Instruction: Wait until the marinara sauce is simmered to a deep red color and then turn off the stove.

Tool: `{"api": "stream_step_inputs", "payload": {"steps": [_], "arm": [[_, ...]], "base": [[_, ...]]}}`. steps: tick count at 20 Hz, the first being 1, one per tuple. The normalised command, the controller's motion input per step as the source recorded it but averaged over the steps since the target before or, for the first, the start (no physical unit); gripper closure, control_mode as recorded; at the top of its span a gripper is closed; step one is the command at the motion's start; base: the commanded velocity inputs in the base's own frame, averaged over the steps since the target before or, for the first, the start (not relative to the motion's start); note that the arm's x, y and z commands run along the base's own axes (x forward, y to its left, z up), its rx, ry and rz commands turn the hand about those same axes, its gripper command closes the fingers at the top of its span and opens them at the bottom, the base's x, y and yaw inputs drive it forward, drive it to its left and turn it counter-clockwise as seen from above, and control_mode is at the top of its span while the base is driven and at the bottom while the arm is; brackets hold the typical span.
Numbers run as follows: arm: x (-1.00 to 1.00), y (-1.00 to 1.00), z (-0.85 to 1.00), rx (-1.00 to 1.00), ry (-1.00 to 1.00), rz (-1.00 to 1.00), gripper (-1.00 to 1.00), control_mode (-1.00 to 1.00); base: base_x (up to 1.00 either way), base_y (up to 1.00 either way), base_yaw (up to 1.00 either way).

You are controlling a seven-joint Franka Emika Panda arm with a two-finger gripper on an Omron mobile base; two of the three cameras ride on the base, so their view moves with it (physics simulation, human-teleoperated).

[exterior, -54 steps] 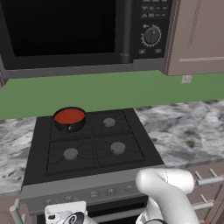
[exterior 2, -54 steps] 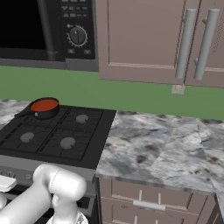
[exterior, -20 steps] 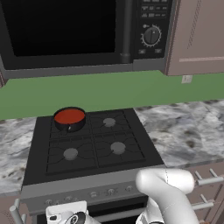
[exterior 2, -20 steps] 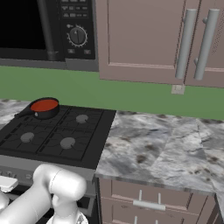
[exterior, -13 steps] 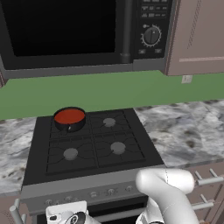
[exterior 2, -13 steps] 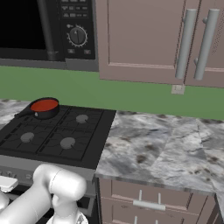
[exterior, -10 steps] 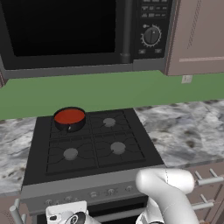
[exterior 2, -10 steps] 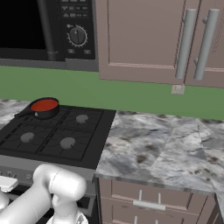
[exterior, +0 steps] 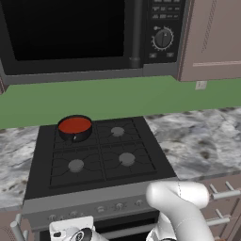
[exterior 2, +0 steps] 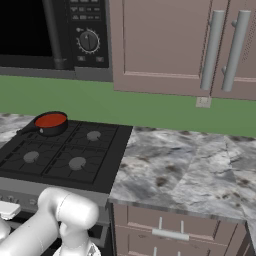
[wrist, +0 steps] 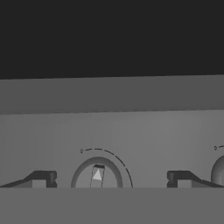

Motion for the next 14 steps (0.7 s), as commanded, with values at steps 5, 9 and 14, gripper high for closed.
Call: {"api": "stream_step_inputs", "payload": {"steps": [5, 9, 14], "arm": [[0.0, 0.0, 0.0, 0.0, 0.0, 0.0, -1.0, -1.0], [0.0, 0.0, 0.0, 0.0, 0.0, 0.0, -1.0, -1.0], [0.0, 0.0, 0.0, 0.0, 0.0, 0.0, -1.0, -1.0]], "base": [[0.0, 0.0, 0.0], [0.0, 0.0, 0.0], [0.0, 0.0, 0.0]]}}
